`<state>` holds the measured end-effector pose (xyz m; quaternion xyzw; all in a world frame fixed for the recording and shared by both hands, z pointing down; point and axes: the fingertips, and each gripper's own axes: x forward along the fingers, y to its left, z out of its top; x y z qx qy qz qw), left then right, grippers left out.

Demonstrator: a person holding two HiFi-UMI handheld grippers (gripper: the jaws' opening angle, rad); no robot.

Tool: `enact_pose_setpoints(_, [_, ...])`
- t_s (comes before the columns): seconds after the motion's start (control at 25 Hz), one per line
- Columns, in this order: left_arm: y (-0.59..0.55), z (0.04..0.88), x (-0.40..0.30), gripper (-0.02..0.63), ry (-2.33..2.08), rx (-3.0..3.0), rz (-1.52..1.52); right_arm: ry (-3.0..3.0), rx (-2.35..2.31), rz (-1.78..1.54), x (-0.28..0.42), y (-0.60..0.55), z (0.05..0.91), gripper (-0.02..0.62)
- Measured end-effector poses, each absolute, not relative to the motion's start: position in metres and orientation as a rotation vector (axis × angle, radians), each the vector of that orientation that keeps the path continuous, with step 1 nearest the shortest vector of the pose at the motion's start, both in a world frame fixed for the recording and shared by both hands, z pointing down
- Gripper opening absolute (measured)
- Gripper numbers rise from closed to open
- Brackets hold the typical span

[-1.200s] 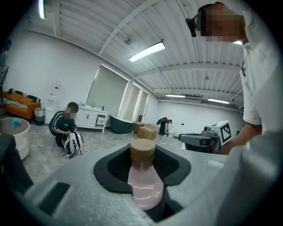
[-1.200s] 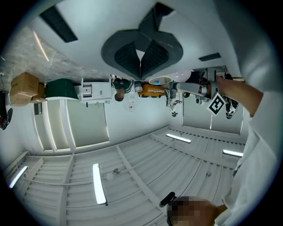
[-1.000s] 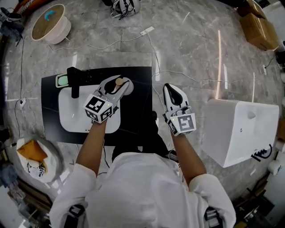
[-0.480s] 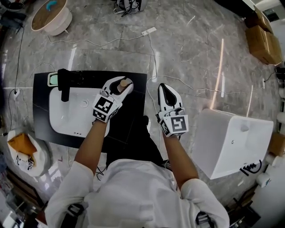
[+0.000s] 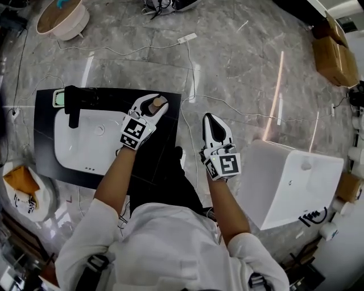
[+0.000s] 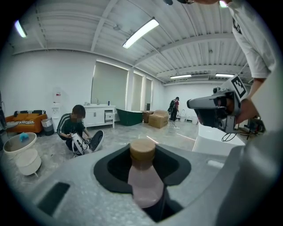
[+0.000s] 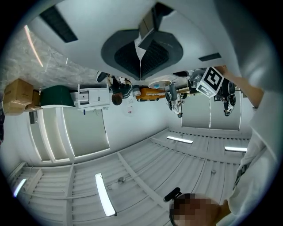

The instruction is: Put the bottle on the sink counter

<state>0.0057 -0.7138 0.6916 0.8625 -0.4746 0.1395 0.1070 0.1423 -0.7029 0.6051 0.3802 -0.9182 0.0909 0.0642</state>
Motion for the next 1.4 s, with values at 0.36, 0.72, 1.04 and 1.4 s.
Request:
enact_pose_setpoints(0.36, [-0.718,0.710,0.017,0.138,-1.387,2.564,0.426,-2.749,1.129,0.319,0.160,-0.696,0.616,0.015])
enact_pose_setpoints(0.72, [-0.717,0.713,0.018,0.138,-1.420,2.555,0.409,-2.784,1.039,0.340,0.155,-0.683,0.611,0.015])
enact_pose_setpoints(1.04, [-0.714,0.715,0.019,0.140,-1.422,2.565,0.423,-2.762,1.040,0.378,0.162,-0.665,0.621,0.015])
enact_pose_setpoints(1.4, [-0.693,0.712,0.013,0.158,-1.459,2.527,0.445,-2.741,1.035,0.425,0.151,-0.645,0.628,0.015])
